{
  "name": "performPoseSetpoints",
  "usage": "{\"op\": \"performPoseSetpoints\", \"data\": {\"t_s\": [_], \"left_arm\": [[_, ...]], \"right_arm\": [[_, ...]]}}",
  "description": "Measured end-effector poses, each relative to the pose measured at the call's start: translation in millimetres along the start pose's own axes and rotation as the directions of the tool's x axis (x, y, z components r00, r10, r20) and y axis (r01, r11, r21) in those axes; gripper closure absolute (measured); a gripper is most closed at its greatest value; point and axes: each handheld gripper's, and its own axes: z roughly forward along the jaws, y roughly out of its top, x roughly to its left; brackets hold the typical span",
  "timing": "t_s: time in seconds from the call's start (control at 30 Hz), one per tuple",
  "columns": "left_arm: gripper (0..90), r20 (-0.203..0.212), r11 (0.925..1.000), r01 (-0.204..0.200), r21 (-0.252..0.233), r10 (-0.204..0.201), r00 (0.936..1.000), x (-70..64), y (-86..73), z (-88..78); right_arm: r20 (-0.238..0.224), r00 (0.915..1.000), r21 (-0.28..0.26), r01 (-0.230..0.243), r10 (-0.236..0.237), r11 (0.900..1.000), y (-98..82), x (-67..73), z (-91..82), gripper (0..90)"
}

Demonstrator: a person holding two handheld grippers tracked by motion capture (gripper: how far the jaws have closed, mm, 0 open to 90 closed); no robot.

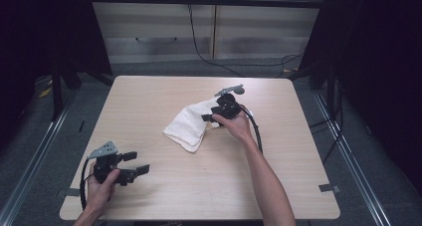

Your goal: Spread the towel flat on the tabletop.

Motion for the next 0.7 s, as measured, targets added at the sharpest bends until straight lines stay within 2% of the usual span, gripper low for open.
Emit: {"op": "performPoseSetpoints", "data": {"t_s": [0.03,0.07,0.1,0.17,0.23,0.3,0.37,0.53,0.63,0.7], "left_arm": [[16.2,0.002,1.0000,-0.001,0.001,0.001,1.0000,0.1,-0.1,-0.2],[16.1,0.003,1.0000,-0.001,0.000,0.001,1.0000,0.1,-0.2,-0.3],[16.2,0.001,1.0000,-0.003,-0.001,0.003,1.0000,0.4,-0.3,-0.4],[16.2,-0.002,1.0000,0.003,-0.001,-0.003,1.0000,0.7,-0.5,-0.4],[16.2,-0.004,1.0000,0.001,0.005,-0.001,1.0000,1.1,-0.7,-0.2],[16.3,-0.004,1.0000,-0.001,0.007,0.001,1.0000,1.1,-0.7,0.0],[16.3,-0.009,0.9999,-0.002,0.010,0.002,1.0000,0.8,-0.6,0.6],[17.1,-0.012,0.9998,0.003,0.021,-0.003,0.9999,0.8,-0.9,2.2],[17.3,-0.012,0.9997,0.004,0.026,-0.004,0.9999,1.1,-1.0,2.6],[17.3,-0.016,0.9996,0.007,0.026,-0.006,0.9998,1.6,-1.0,2.7]], "right_arm": [[-0.003,1.0000,0.001,-0.002,0.002,1.000,-0.9,-1.0,5.6,48.2],[0.003,1.0000,0.000,-0.002,0.002,1.000,-2.0,-2.0,8.7,56.6],[-0.028,0.9995,-0.007,-0.014,0.014,1.000,-4.4,-3.4,12.3,66.8],[-0.018,0.9997,0.003,-0.017,0.017,1.000,-8.3,-4.1,17.0,77.1],[-0.033,0.9990,-0.002,-0.029,0.029,1.000,-11.2,-4.5,18.3,83.9],[-0.046,0.9983,-0.001,-0.037,0.037,0.999,-12.3,-4.1,16.6,85.0],[-0.041,0.9989,0.017,-0.022,0.023,1.000,-13.3,-3.8,15.6,85.4],[-0.018,0.9993,0.075,-0.032,0.034,0.997,-26.1,-5.8,18.9,85.4],[-0.044,0.9966,0.046,-0.067,0.069,0.997,-34.2,-9.0,17.8,85.5],[-0.048,0.9972,0.060,-0.055,0.058,0.997,-37.2,-7.8,16.4,85.6]]}}
